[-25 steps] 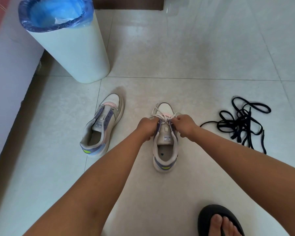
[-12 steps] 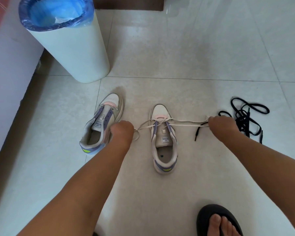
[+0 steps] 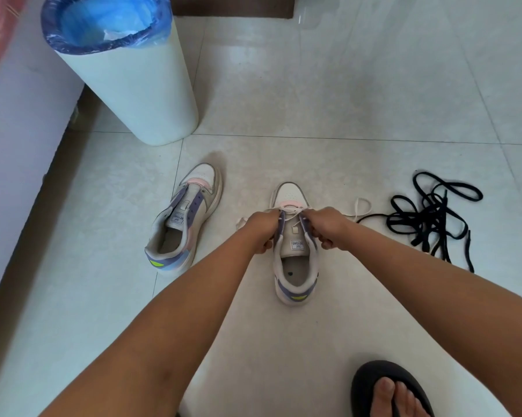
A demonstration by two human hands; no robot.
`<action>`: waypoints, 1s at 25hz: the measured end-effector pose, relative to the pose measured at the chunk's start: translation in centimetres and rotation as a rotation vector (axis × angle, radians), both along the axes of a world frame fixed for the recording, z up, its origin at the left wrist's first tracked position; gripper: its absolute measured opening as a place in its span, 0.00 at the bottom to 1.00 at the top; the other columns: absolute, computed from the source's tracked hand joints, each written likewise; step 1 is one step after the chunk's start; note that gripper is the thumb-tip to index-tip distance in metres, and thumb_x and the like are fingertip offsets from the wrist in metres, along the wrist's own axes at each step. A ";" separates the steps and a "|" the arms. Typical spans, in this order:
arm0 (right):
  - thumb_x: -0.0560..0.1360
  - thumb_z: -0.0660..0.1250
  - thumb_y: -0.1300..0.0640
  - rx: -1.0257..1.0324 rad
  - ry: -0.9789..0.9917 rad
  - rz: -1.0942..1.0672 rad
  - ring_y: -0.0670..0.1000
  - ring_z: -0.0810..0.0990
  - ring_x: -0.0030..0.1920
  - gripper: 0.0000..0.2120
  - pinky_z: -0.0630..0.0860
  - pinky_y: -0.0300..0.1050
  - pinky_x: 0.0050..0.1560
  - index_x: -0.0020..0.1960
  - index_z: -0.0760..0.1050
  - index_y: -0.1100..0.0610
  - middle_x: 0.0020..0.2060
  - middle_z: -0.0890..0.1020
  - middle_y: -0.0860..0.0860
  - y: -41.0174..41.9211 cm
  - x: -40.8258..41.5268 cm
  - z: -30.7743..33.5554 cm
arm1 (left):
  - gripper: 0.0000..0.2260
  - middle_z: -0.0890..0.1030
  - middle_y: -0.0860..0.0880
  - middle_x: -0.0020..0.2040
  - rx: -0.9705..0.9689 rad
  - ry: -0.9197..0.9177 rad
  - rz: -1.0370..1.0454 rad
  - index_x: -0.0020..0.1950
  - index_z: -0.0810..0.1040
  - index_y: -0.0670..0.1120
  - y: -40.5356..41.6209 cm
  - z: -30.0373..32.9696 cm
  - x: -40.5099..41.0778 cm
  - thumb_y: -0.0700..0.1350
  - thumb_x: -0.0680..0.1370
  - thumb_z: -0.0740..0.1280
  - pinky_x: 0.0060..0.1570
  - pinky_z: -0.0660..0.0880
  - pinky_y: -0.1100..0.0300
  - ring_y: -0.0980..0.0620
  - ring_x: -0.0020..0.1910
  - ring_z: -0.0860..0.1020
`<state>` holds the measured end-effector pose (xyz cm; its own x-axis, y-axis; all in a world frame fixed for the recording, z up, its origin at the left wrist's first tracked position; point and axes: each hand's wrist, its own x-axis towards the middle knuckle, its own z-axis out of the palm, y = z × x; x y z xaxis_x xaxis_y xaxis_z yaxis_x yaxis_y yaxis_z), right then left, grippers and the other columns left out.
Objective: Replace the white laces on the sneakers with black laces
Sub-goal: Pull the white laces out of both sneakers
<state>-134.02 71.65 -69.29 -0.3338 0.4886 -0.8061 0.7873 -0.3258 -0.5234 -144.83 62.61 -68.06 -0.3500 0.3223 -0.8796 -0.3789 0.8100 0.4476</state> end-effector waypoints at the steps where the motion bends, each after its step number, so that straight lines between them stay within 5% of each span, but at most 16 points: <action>1: 0.79 0.57 0.56 0.055 0.002 0.040 0.50 0.60 0.25 0.15 0.57 0.37 0.25 0.34 0.64 0.56 0.28 0.65 0.53 0.0 -0.3 0.0 | 0.16 0.66 0.48 0.28 -0.001 0.016 0.003 0.33 0.67 0.45 0.2 -0.2 0.0 0.47 0.80 0.57 0.22 0.59 0.67 0.53 0.25 0.63; 3: 0.79 0.55 0.56 0.297 -0.065 0.258 0.53 0.69 0.31 0.14 0.63 0.42 0.30 0.35 0.66 0.57 0.31 0.69 0.53 0.2 -0.4 0.1 | 0.14 0.71 0.46 0.32 0.012 0.114 -0.111 0.36 0.70 0.43 0.3 -0.7 -0.3 0.42 0.81 0.56 0.23 0.67 0.66 0.50 0.28 0.69; 5: 0.79 0.55 0.58 0.622 -0.251 0.496 0.58 0.75 0.42 0.11 0.66 0.44 0.38 0.42 0.70 0.61 0.38 0.76 0.56 0.7 0.5 0.0 | 0.11 0.78 0.42 0.47 -0.067 0.401 -0.423 0.49 0.76 0.40 -0.2 -1.1 -0.6 0.39 0.81 0.55 0.42 0.74 0.58 0.45 0.45 0.78; 7: 0.79 0.53 0.63 0.818 -0.425 0.640 0.59 0.78 0.51 0.11 0.69 0.46 0.44 0.55 0.72 0.62 0.51 0.79 0.59 1.6 2.5 -0.5 | 0.13 0.78 0.43 0.59 -0.220 0.699 -0.638 0.60 0.75 0.41 -1.5 -1.4 -0.9 0.36 0.80 0.55 0.52 0.72 0.57 0.44 0.58 0.77; 10: 0.81 0.49 0.62 0.758 -0.563 0.667 0.58 0.78 0.48 0.15 0.70 0.47 0.44 0.63 0.70 0.62 0.52 0.78 0.58 3.5 5.2 -0.8 | 0.14 0.78 0.44 0.61 -0.376 0.881 -0.878 0.63 0.74 0.43 -3.3 -2.4 -2.3 0.36 0.80 0.55 0.52 0.73 0.56 0.45 0.59 0.77; 13: 0.82 0.48 0.53 0.714 -0.503 0.607 0.58 0.76 0.44 0.15 0.67 0.46 0.41 0.56 0.69 0.60 0.50 0.79 0.59 3.3 5.5 -0.8 | 0.15 0.77 0.46 0.62 -0.481 0.906 -1.067 0.64 0.75 0.44 -3.5 -2.4 -3.6 0.35 0.78 0.59 0.46 0.71 0.56 0.45 0.60 0.76; 17: 0.78 0.56 0.43 0.516 -0.087 0.398 0.59 0.77 0.53 0.19 0.70 0.49 0.49 0.57 0.66 0.58 0.55 0.78 0.58 -0.4 1.8 0.7 | 0.15 0.78 0.48 0.60 -0.445 0.978 -1.273 0.64 0.73 0.44 -3.2 -2.1 -3.2 0.36 0.77 0.62 0.44 0.73 0.58 0.46 0.58 0.78; 19: 0.77 0.58 0.41 0.471 0.068 0.535 0.55 0.77 0.50 0.21 0.71 0.48 0.48 0.61 0.65 0.55 0.50 0.76 0.53 -2.7 -0.3 1.8 | 0.15 0.78 0.49 0.61 -0.442 1.006 -1.370 0.64 0.73 0.45 -3.1 -2.3 -2.4 0.37 0.78 0.62 0.45 0.72 0.58 0.46 0.58 0.78; 22: 0.79 0.56 0.50 0.705 -0.096 0.923 0.59 0.75 0.56 0.18 0.67 0.48 0.46 0.66 0.63 0.57 0.57 0.75 0.56 -3.7 -1.3 1.3 | 0.14 0.79 0.49 0.57 -0.457 1.104 -1.539 0.60 0.76 0.44 -3.1 -1.9 -2.1 0.34 0.76 0.61 0.28 0.61 0.61 0.46 0.53 0.80; 25: 0.80 0.53 0.56 0.790 -0.169 0.984 0.60 0.75 0.56 0.15 0.65 0.48 0.44 0.66 0.62 0.59 0.58 0.74 0.59 -3.2 -0.5 0.7 | 0.14 0.79 0.47 0.54 -0.512 1.153 -1.720 0.56 0.77 0.42 -4.3 -2.0 -2.4 0.31 0.74 0.61 0.28 0.58 0.63 0.47 0.50 0.79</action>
<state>-134.55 68.42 -68.55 -0.7493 0.4590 -0.4775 0.5939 0.7847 -0.1777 -147.19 58.33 -70.04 -0.3520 0.6897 -0.6327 0.8976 0.0570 -0.4372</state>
